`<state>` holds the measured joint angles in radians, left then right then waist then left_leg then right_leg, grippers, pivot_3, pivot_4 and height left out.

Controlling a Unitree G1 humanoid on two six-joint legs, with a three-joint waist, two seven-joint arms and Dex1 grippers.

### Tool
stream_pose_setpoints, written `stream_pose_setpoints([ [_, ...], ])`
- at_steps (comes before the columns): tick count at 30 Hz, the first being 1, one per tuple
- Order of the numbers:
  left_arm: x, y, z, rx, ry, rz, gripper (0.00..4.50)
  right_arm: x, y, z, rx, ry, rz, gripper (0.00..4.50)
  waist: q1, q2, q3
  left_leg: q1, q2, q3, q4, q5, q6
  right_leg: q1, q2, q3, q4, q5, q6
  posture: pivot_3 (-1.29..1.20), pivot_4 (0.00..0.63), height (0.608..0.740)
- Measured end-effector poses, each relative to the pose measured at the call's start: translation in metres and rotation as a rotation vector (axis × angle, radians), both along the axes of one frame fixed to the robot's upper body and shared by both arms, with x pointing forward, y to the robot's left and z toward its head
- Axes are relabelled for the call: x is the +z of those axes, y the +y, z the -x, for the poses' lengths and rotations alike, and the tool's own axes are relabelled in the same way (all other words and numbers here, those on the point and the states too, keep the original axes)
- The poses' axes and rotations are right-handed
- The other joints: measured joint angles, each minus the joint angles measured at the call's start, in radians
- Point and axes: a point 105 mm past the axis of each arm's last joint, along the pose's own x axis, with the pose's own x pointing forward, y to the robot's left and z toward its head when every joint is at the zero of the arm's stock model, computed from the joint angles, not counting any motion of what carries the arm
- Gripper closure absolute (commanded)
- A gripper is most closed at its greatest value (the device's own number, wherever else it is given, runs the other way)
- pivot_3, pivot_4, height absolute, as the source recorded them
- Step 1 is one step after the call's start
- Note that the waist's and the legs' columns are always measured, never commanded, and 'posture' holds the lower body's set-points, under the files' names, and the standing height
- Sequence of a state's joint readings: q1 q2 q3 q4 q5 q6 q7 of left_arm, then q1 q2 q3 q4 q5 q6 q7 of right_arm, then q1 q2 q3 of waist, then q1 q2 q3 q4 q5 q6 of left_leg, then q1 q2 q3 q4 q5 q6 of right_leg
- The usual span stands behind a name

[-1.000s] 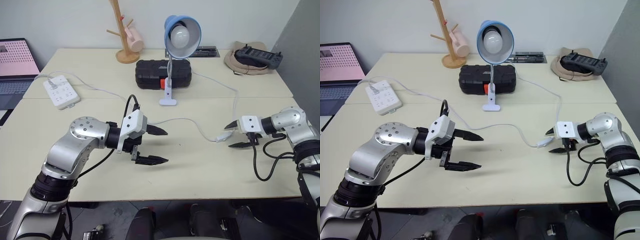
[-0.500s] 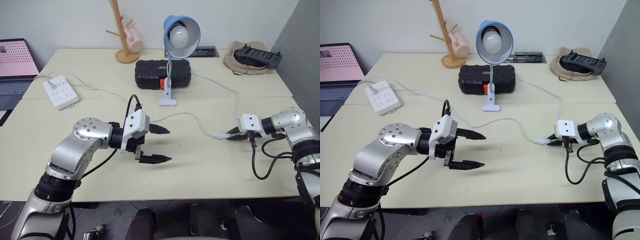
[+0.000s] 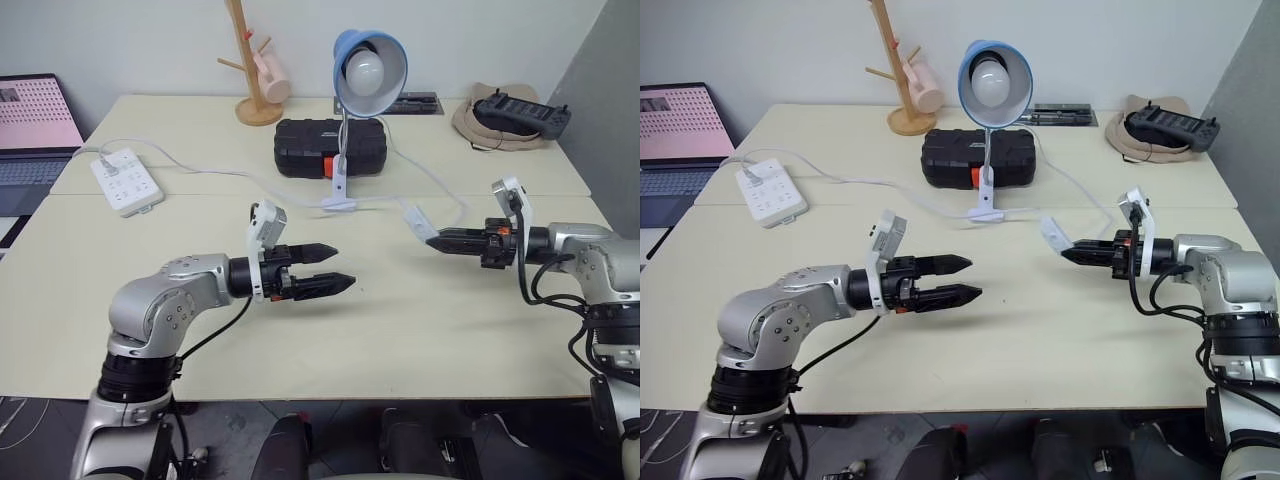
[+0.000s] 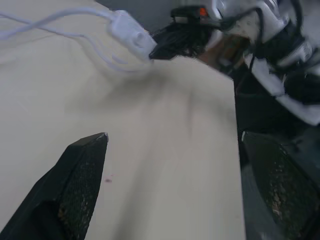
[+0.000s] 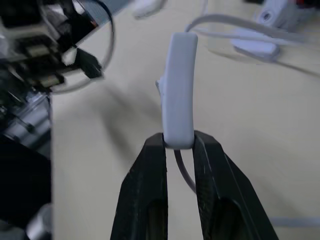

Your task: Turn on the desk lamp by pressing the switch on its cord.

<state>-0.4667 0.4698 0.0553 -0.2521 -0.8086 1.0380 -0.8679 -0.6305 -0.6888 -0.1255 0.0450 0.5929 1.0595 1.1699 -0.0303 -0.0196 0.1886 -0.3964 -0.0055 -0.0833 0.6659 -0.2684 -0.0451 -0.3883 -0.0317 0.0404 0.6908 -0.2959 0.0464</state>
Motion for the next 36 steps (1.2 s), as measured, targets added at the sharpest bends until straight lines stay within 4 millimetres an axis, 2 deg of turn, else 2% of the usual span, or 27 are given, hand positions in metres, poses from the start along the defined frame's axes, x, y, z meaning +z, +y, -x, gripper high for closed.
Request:
stream_pose_setpoints([
  [4,0.018,-0.013,-0.014,0.04,0.131,0.25,0.0,0.013,0.016,0.021,0.031,0.071,-0.094,4.14,0.004,0.0,0.0,0.0,0.0,-0.001,0.001,0.0,0.0,0.001,0.0,-0.001,0.0,0.0,0.0,0.0,0.15,0.74],
  [9,0.026,-0.018,-0.019,0.05,0.219,0.369,0.0,0.015,0.021,0.032,0.029,0.12,-0.122,4.14,0.003,0.0,0.0,0.0,-0.001,0.001,0.0,0.0,0.0,0.0,0.0,0.0,-0.001,0.0,0.0,0.0,0.15,0.74],
  [21,0.026,-0.045,-0.01,-0.019,0.27,0.383,0.0,0.022,0.034,0.037,0.06,0.136,-0.16,4.14,0.002,0.0,0.0,0.0,-0.002,0.002,0.0,0.0,0.0,0.0,0.001,0.0,-0.001,0.0,0.0,0.0,0.15,0.74],
  [30,0.028,-0.048,-0.008,-0.032,0.268,0.384,0.0,0.024,0.039,0.042,0.089,0.143,-0.172,4.14,0.002,0.0,0.0,0.0,-0.001,0.002,0.0,0.0,0.0,0.0,0.002,0.001,-0.002,0.0,0.0,0.0,0.15,0.74],
  [33,0.028,-0.047,-0.008,-0.03,0.269,0.386,0.48,0.023,0.04,0.044,0.092,0.145,-0.169,4.14,0.002,0.0,0.0,0.0,-0.001,0.002,-0.001,0.0,0.0,0.0,0.002,0.001,-0.002,0.0,0.0,0.0,0.15,0.74],
  [36,0.03,-0.047,-0.007,-0.038,0.27,0.397,1.2,0.022,0.041,0.046,0.101,0.152,-0.175,4.14,0.002,0.0,0.0,0.0,-0.001,0.002,-0.001,0.0,0.0,0.0,0.002,0.0,-0.002,0.0,0.0,0.0,0.15,0.74],
])
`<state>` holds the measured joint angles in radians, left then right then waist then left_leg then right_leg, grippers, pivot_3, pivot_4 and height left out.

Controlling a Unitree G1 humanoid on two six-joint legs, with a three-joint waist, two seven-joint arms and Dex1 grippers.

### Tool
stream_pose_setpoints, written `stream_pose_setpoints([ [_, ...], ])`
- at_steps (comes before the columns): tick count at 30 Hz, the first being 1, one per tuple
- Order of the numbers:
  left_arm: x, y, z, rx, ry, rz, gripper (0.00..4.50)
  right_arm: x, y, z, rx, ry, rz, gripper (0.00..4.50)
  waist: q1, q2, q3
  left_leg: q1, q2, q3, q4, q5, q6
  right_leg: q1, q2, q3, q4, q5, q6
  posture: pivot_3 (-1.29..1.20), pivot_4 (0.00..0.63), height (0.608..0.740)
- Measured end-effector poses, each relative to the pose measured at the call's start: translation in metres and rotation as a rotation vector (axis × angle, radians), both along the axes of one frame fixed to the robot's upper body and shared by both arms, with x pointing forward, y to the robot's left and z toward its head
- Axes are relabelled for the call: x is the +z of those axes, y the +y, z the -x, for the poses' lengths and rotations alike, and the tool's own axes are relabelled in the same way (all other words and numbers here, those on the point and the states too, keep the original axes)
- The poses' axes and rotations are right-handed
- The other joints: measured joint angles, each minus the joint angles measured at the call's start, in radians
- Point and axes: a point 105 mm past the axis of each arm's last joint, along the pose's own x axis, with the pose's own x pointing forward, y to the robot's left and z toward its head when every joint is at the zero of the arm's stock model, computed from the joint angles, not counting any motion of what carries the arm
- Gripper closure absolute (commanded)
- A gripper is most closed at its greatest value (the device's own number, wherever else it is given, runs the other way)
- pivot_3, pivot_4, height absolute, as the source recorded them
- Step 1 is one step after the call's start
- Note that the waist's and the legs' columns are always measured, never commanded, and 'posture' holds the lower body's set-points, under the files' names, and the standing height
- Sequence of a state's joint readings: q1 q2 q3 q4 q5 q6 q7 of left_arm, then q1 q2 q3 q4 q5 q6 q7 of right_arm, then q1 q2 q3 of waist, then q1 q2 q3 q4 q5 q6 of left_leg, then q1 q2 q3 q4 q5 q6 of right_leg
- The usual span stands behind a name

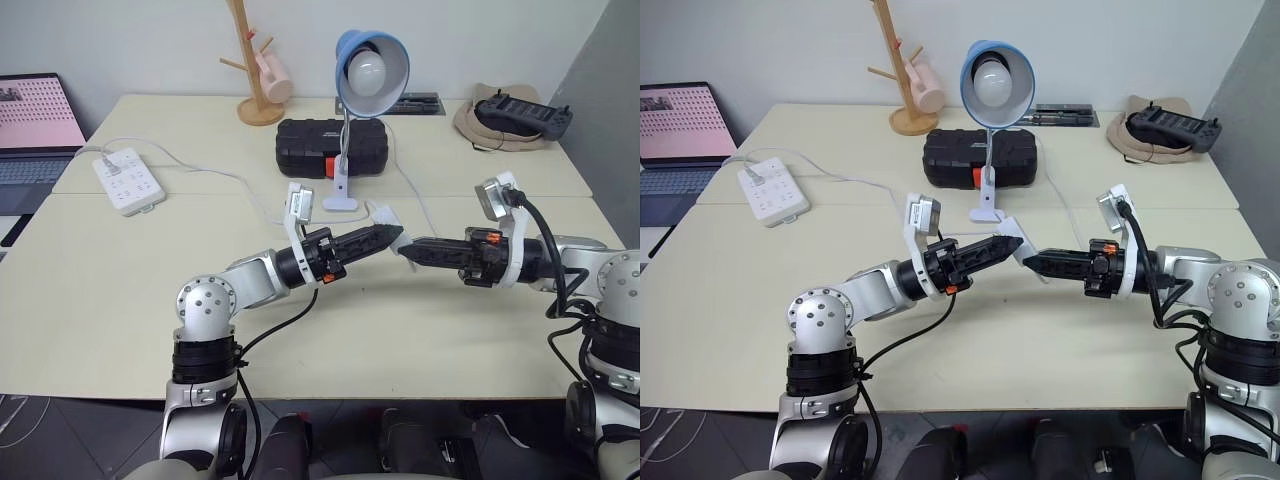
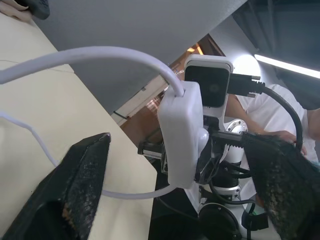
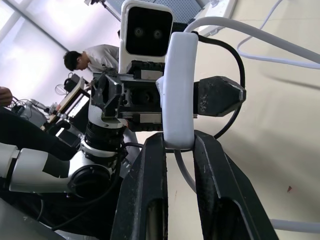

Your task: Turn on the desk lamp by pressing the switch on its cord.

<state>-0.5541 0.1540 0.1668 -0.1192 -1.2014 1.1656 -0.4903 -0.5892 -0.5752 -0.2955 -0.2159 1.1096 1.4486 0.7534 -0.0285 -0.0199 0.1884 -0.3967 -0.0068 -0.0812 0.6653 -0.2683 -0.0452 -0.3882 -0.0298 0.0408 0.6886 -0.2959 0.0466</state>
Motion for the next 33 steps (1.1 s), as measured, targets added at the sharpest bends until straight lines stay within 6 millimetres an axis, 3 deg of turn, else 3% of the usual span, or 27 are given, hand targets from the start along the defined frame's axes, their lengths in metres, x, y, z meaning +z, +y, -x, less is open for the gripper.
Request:
stream_pose_setpoints([
  [14,0.0043,0.0002,0.0023,-0.013,-0.002,0.036,3.87,0.0003,0.0001,0.0031,0.008,0.012,-0.008,4.14,0.0,0.0,0.0,0.0,0.0,0.0,-0.001,0.0,0.0,0.0,0.0,0.0,-0.001,0.0,0.0,0.0,0.15,0.74],
  [25,0.0052,-0.0006,0.0019,-0.009,-0.012,0.037,3.91,0.002,-0.0007,0.0035,0.013,0.015,-0.016,4.14,0.0,0.0,0.0,-0.001,0.0,0.0,-0.001,0.0,0.0,0.0,0.001,0.0,-0.002,0.0,0.0,0.0,0.15,0.74],
  [27,0.0054,-0.0027,0.0007,0.005,-0.035,0.024,3.21,0.0013,-0.0023,0.0019,0.004,0.019,-0.014,4.14,0.0,0.0,0.0,-0.001,0.0,0.001,-0.001,0.0,0.0,0.0,0.001,0.0,-0.003,0.0,0.0,0.0,0.15,0.74],
  [33,0.0041,0.0053,-0.0044,0.044,-0.049,-0.009,2.05,-0.0011,-0.0011,-0.0009,-0.003,0.016,0.02,4.14,0.0,0.0,0.0,-0.001,0.0,0.001,-0.002,0.0,0.0,0.0,0.002,0.0,-0.004,0.0,0.0,0.0,0.15,0.74],
])
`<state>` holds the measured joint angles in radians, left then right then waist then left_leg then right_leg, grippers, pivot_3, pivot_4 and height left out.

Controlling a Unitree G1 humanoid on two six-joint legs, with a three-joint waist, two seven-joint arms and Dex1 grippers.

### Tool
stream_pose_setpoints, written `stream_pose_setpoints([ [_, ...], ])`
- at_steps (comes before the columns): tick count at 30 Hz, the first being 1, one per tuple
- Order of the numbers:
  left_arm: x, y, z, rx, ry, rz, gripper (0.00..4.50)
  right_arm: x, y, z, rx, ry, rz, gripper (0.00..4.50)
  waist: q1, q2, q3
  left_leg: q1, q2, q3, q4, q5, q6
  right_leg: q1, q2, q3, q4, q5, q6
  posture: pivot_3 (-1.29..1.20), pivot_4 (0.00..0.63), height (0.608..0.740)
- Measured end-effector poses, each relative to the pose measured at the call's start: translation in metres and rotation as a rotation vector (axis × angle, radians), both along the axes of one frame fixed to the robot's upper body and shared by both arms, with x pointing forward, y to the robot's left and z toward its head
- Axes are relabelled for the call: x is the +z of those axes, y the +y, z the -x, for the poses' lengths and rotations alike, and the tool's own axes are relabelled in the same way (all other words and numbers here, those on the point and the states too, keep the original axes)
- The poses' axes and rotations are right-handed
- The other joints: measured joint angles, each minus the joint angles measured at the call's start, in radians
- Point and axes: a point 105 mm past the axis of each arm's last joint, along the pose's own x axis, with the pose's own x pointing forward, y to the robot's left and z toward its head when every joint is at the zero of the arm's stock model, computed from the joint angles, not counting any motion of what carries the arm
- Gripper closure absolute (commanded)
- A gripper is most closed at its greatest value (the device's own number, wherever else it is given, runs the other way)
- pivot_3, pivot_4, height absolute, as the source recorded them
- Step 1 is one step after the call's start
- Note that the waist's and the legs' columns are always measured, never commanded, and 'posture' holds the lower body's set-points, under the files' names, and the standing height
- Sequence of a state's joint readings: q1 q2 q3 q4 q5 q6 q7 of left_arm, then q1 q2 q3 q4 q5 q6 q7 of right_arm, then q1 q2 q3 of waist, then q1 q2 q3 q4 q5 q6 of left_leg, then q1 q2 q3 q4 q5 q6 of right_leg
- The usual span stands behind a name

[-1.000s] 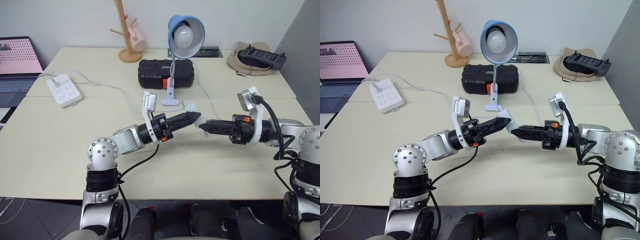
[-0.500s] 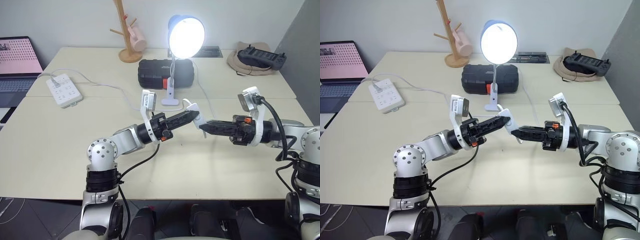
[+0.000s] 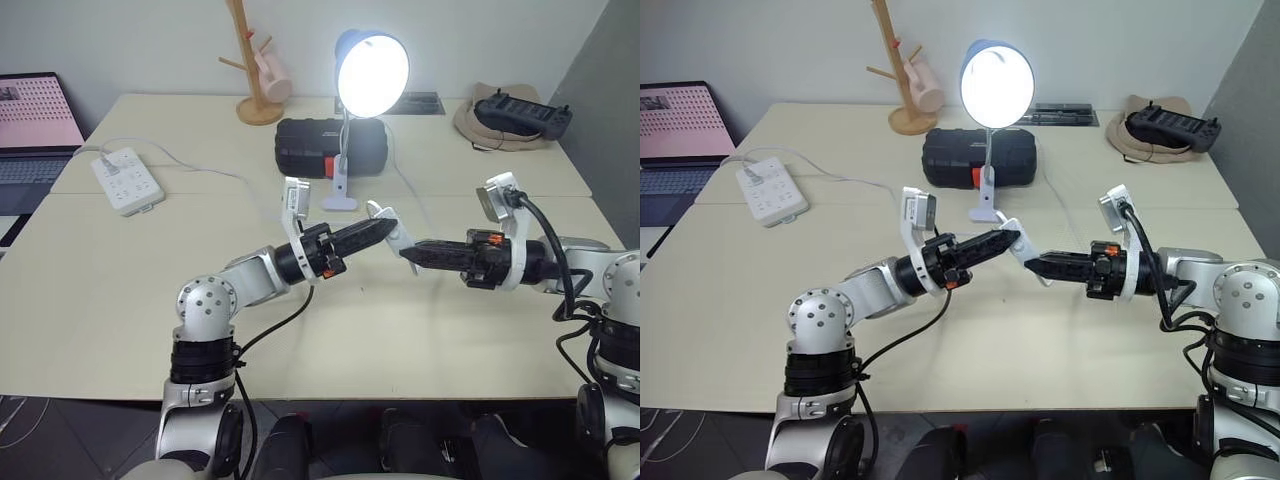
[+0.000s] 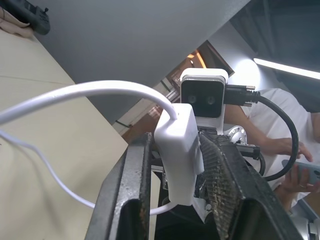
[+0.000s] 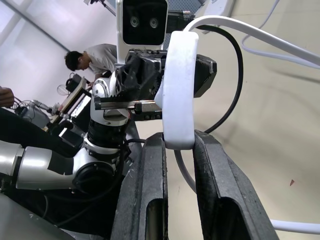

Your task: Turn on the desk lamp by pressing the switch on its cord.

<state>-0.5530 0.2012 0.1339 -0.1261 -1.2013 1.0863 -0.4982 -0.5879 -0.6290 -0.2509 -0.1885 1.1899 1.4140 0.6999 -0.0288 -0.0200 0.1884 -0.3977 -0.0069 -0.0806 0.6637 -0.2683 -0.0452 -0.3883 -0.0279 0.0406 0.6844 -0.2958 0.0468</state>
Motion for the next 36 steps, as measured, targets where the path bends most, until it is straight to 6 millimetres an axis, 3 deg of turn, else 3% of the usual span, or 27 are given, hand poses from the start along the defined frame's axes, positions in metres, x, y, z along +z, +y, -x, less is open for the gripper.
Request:
stream_pose_setpoints([
  [6,-0.002,0.019,0.001,0.013,-0.043,-0.092,0.77,0.001,-0.003,-0.011,-0.021,-0.042,0.055,4.14,-0.001,0.0,0.0,0.0,0.0,0.0,-0.001,0.0,0.0,0.0,0.001,0.0,-0.002,0.0,0.0,0.0,0.15,0.74],
  [9,-0.007,0.034,0.004,0.024,-0.084,-0.188,0.27,-0.005,-0.008,-0.025,-0.059,-0.12,0.167,4.14,-0.002,0.0,0.0,0.0,0.0,0.0,-0.001,0.0,0.0,0.0,0.002,0.0,-0.003,0.0,0.0,0.0,0.15,0.74],
  [10,-0.015,0.046,0.007,0.026,-0.13,-0.312,0.11,-0.01,-0.007,-0.036,-0.05,-0.215,0.26,4.14,-0.007,0.0,0.0,0.0,0.001,0.002,-0.001,0.0,0.0,-0.001,0.004,0.001,-0.003,0.0,0.0,0.0,0.15,0.74],
  [14,-0.019,0.08,0.004,0.074,-0.272,-0.547,0.04,-0.035,-0.009,-0.056,0.014,-0.392,0.479,4.14,-0.007,0.001,0.001,0.0,0.002,0.002,-0.002,0.0,0.0,-0.001,0.004,0.0,-0.004,0.0,0.0,0.0,0.15,0.74],
  [21,-0.02,0.106,0.002,0.063,-0.501,-0.81,0.04,-0.081,0.016,-0.079,0.214,-0.609,0.733,4.14,-0.004,0.001,0.002,0.0,0.002,0.0,-0.003,0.0,-0.001,-0.002,0.003,0.0,-0.004,0.0,0.0,0.0,0.15,0.74],
  [26,-0.023,0.107,0.002,0.047,-0.564,-0.859,0.04,-0.096,0.023,-0.088,0.309,-0.674,0.822,4.14,-0.001,0.002,0.002,-0.001,0.004,-0.001,-0.002,0.0,-0.001,-0.002,0.001,0.0,-0.004,0.0,0.0,0.0,0.15,0.74],
  [27,-0.024,0.107,0.002,0.046,-0.565,-0.863,0.0,-0.096,0.023,-0.089,0.319,-0.691,0.83,3.58,-0.001,0.002,0.002,-0.001,0.003,-0.001,-0.002,0.0,-0.001,-0.002,0.0,0.0,-0.004,0.0,0.0,0.0,0.15,0.74],
  [36,-0.026,0.106,0.001,0.048,-0.563,-0.859,0.0,-0.096,0.006,-0.093,0.341,-0.674,0.85,1.52,-0.001,0.002,0.002,-0.001,0.003,-0.002,-0.002,0.0,0.0,-0.001,0.0,-0.001,-0.003,0.0,0.0,0.0,0.15,0.74],
])
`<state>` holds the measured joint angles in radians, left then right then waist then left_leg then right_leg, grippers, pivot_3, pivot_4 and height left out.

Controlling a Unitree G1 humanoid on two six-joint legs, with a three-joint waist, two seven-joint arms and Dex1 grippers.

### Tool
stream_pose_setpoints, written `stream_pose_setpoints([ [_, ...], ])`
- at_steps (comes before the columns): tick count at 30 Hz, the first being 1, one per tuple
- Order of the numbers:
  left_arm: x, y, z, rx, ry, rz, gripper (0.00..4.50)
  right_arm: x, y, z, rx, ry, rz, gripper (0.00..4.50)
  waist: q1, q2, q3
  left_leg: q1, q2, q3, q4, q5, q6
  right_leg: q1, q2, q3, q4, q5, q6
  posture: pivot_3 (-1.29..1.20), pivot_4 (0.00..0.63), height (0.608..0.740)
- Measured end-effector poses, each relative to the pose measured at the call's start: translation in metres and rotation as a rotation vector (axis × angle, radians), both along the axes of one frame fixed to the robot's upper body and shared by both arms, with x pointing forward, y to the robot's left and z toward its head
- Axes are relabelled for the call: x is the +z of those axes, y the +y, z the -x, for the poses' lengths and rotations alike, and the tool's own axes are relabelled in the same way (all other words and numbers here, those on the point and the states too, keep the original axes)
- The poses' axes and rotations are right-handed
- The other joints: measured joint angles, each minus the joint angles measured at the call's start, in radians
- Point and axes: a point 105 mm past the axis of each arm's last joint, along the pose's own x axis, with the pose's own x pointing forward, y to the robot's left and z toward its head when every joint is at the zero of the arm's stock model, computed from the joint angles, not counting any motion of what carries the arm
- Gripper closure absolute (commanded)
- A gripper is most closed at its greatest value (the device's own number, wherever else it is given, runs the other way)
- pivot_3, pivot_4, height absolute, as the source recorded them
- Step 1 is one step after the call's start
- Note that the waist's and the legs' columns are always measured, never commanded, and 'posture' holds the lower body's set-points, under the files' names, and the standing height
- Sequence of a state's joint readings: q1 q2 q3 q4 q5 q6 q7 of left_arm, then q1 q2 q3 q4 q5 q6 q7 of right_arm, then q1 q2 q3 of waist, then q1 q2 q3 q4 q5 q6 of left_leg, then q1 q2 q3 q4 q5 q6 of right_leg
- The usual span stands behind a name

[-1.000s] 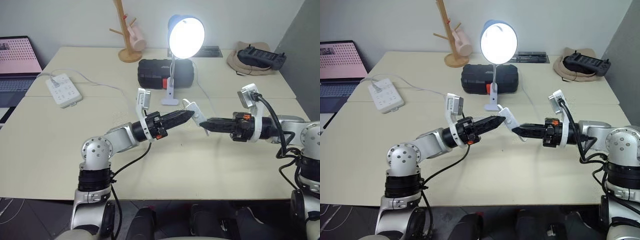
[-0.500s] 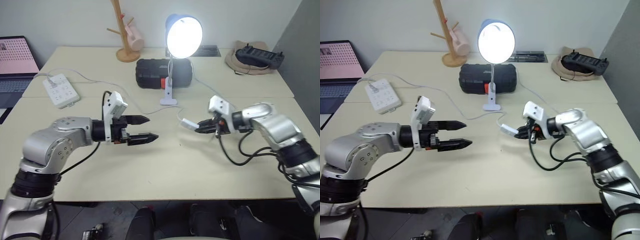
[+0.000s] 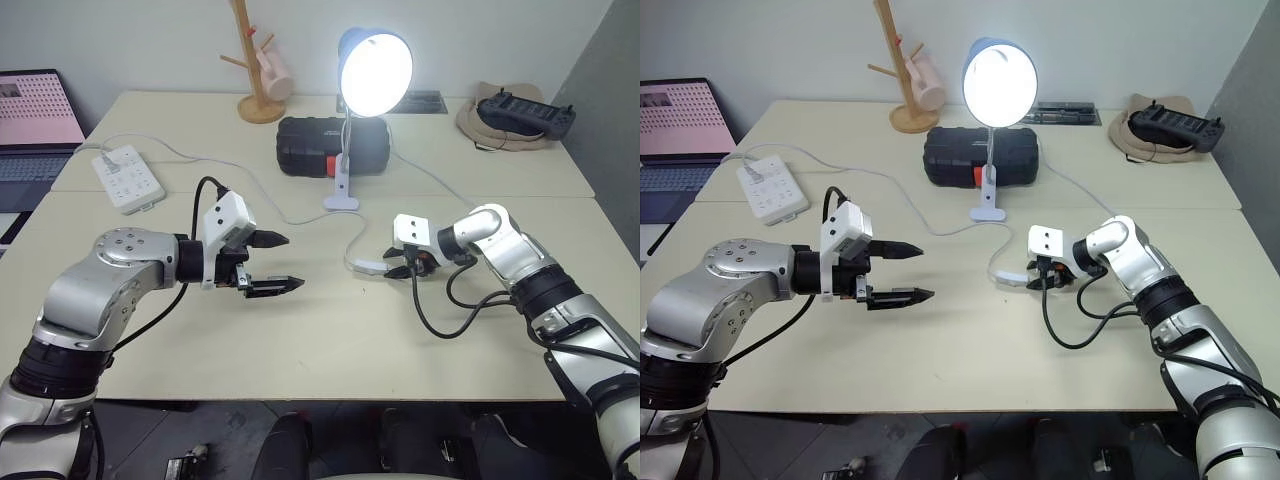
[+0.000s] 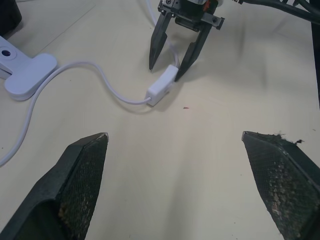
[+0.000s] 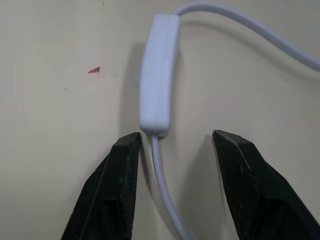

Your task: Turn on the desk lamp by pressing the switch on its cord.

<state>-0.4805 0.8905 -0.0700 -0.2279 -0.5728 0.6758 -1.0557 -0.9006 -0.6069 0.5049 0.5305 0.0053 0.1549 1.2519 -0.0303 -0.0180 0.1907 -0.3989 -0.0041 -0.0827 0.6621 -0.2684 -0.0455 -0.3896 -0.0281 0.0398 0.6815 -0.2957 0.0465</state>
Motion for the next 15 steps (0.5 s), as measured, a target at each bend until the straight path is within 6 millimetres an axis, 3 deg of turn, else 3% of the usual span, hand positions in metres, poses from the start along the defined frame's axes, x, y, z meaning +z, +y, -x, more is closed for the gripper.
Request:
stream_pose_setpoints([
  [3,0.001,-0.001,-0.002,-0.003,0.009,0.013,0.0,0.004,-0.009,0.005,-0.016,0.02,-0.012,0.82,0.001,0.0,0.0,0.0,0.0,0.0,0.0,0.0,0.0,0.0,0.0,0.0,0.0,0.0,0.0,0.0,0.15,0.74],
  [6,0.005,0.001,-0.012,0.0,0.004,0.006,0.0,0.025,-0.024,0.025,-0.055,0.041,-0.084,0.03,0.005,0.001,0.001,-0.001,-0.001,-0.001,0.0,0.0,0.0,0.0,-0.001,-0.002,0.0,0.0,0.0,0.0,0.15,0.74],
  [10,0.004,0.015,-0.023,0.03,0.018,-0.034,0.0,0.051,-0.045,0.048,-0.138,0.004,-0.153,0.03,0.001,0.001,0.001,0.0,-0.002,-0.001,0.0,0.0,0.0,0.0,0.0,-0.002,0.0,0.0,0.0,0.0,0.15,0.74],
  [15,0.012,0.027,-0.035,0.019,0.001,-0.055,0.0,0.047,-0.066,0.071,-0.319,-0.011,-0.22,0.03,0.001,0.002,0.001,0.0,-0.002,0.001,0.0,0.0,0.0,0.0,0.002,-0.001,0.001,0.0,0.0,0.0,0.15,0.74],
])
